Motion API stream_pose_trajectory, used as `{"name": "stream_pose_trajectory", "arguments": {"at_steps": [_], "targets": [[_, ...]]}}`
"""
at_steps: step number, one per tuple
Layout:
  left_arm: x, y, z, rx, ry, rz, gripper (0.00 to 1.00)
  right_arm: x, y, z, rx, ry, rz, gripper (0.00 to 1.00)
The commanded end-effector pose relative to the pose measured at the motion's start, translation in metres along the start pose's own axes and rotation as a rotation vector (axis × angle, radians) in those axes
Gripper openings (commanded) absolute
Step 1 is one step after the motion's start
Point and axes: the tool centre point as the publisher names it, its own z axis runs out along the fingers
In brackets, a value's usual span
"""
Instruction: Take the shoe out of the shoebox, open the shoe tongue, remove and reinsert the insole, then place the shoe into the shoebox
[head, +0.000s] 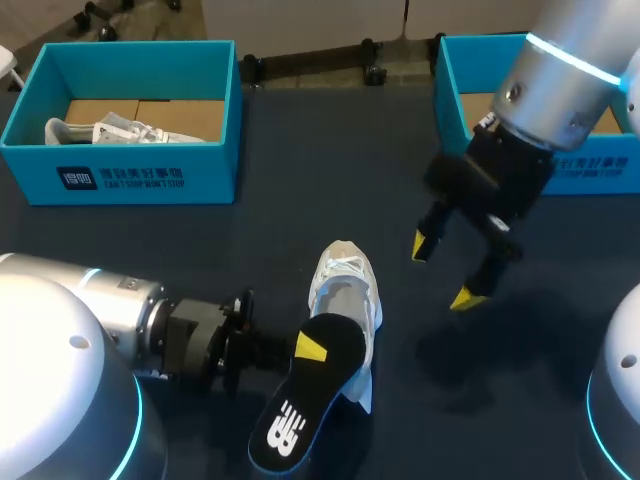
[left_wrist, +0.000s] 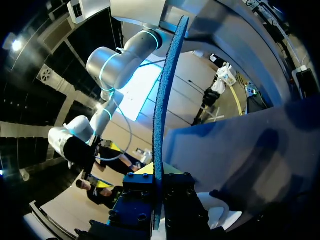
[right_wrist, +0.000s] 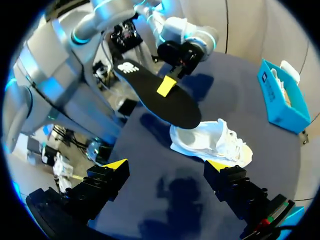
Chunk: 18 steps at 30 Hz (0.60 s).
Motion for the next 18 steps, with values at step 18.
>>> {"name": "stream_pose_trajectory", "arguments": {"at_steps": [18], "targets": [[0.037,0.003,0.010,0.084,-0.023,-0.060,0.00,0.010,0.001,0.085,0.279,-0.279,-0.073,1.00]]}}
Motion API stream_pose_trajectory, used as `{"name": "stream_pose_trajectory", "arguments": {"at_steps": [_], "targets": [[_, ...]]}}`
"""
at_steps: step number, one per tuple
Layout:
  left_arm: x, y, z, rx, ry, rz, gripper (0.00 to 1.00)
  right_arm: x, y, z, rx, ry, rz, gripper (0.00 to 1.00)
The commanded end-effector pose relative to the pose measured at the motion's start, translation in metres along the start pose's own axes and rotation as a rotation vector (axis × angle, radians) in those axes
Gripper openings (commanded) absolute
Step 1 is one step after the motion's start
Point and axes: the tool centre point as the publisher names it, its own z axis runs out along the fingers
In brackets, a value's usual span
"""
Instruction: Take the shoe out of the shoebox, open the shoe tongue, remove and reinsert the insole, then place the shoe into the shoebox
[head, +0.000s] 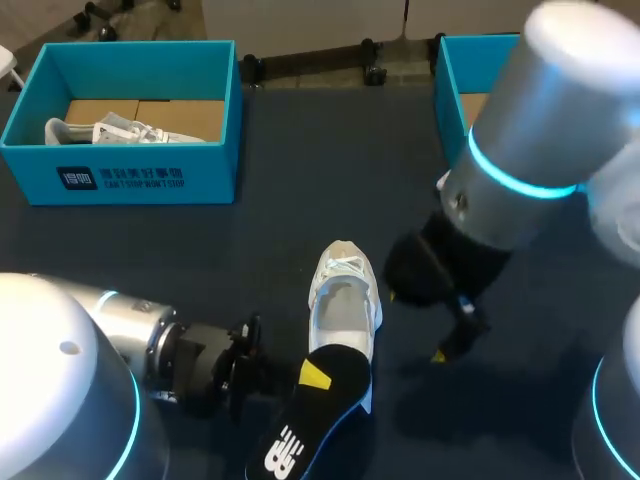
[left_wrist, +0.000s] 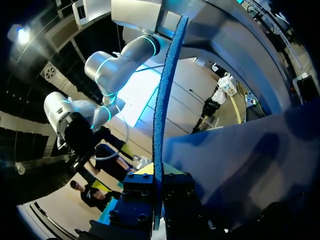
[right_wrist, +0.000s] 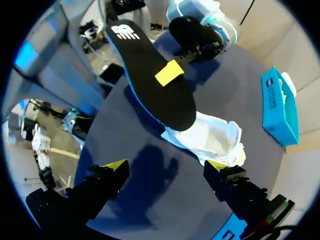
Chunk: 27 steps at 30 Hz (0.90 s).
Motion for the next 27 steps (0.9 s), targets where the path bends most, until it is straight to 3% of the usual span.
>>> {"name": "stream_pose_trajectory", "arguments": {"at_steps": [1,14,18,27], "targets": [[0.002,0.006,-0.002,0.003,-0.011,0.004,0.00,0.002,0.004,0.023,0.022,-0.060,0.042,1.00],[0.002,0.006,-0.002,0.004,-0.012,0.005,0.00,0.001,0.005,0.024,0.018,-0.057,0.070,1.00],[-0.001,0.007,0.001,0.010,-0.029,0.017,0.00,-0.001,0.007,0.036,-0.028,-0.059,0.210,1.00],[-0.013,0.003,0.002,0.032,-0.057,0.002,0.00,-0.001,0.012,0.060,-0.077,-0.078,0.270,1.00]]}}
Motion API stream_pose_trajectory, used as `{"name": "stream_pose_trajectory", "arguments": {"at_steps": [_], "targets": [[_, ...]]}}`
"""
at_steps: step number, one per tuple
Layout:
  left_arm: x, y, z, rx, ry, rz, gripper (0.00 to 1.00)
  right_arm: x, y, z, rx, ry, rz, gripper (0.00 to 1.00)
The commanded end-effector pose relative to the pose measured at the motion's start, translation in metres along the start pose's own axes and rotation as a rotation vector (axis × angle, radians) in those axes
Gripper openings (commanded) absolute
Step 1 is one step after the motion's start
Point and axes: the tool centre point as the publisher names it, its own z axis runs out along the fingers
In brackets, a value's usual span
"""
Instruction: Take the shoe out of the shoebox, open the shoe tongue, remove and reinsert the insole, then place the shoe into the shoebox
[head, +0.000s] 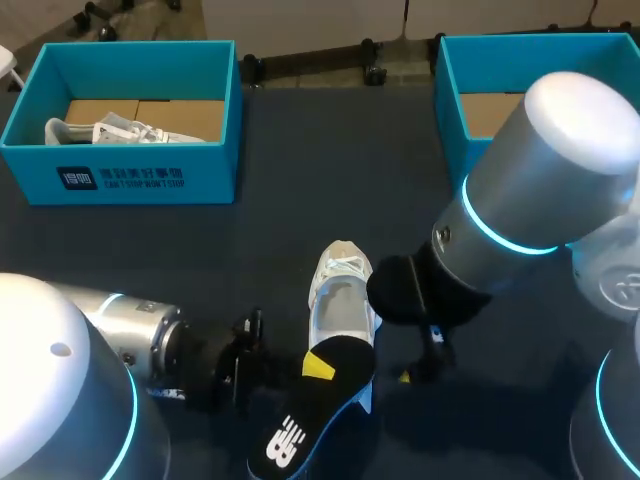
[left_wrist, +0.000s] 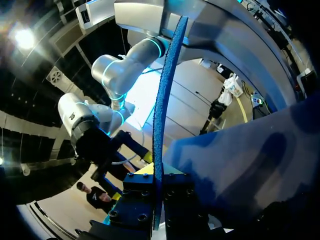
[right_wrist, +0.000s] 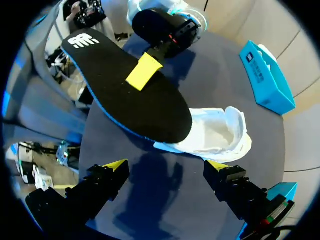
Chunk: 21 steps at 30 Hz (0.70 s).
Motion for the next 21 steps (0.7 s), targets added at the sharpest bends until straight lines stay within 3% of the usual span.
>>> {"name": "stream_pose_trajectory", "arguments": {"at_steps": [1,21], "targets": [[-0.002,-0.002,0.001,0.008,0.002,-0.017,0.00,0.003,-0.001,0.023,-0.022,-0.009,0.009,1.00],[-0.017,-0.001,-0.009,-0.051,-0.072,-0.142,0.00,0.002,-0.004,0.049,-0.041,0.014,0.113,1.00]]}}
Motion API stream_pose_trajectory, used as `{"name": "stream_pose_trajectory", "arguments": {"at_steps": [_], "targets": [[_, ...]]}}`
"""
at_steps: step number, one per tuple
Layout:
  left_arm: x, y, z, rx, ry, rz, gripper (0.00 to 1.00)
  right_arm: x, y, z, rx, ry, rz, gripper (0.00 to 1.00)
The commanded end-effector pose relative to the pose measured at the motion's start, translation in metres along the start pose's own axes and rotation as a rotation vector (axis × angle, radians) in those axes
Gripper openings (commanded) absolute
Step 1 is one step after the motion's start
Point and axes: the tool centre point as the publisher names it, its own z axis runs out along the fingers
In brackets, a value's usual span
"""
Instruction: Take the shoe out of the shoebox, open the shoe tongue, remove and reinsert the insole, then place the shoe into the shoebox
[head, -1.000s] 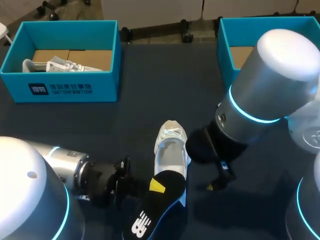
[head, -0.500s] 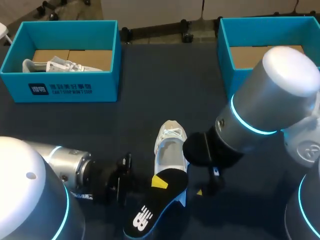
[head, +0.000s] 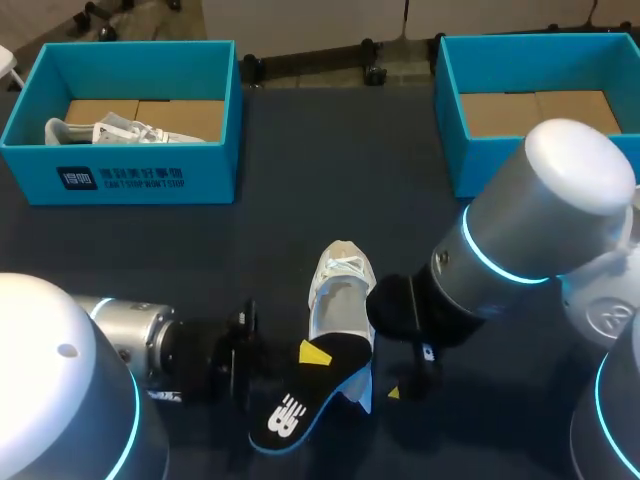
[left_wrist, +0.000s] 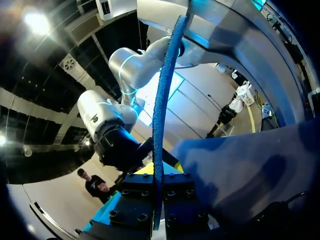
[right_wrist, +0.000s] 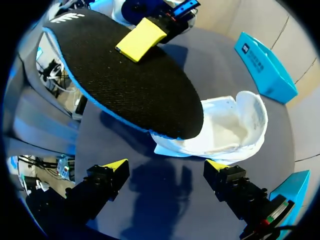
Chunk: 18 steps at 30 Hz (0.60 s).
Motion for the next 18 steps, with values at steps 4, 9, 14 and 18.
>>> {"name": "stream_pose_trajectory", "arguments": {"at_steps": [4,9,14,18], "targets": [[-0.006,0.001,-0.007,-0.018,-0.008,-0.045,0.00,-0.005,0.003,0.010,-0.002,0.000,0.035,1.00],[-0.007,0.011,-0.012,-0.013,-0.015,-0.104,0.00,-0.005,0.003,0.010,-0.002,0.000,0.035,1.00],[-0.003,0.023,-0.017,-0.023,-0.009,-0.149,0.00,-0.005,0.003,0.010,-0.002,0.000,0.035,1.00],[-0.003,0.029,-0.019,-0.028,-0.012,-0.160,0.00,-0.005,0.003,0.010,-0.002,0.000,0.035,1.00]]}}
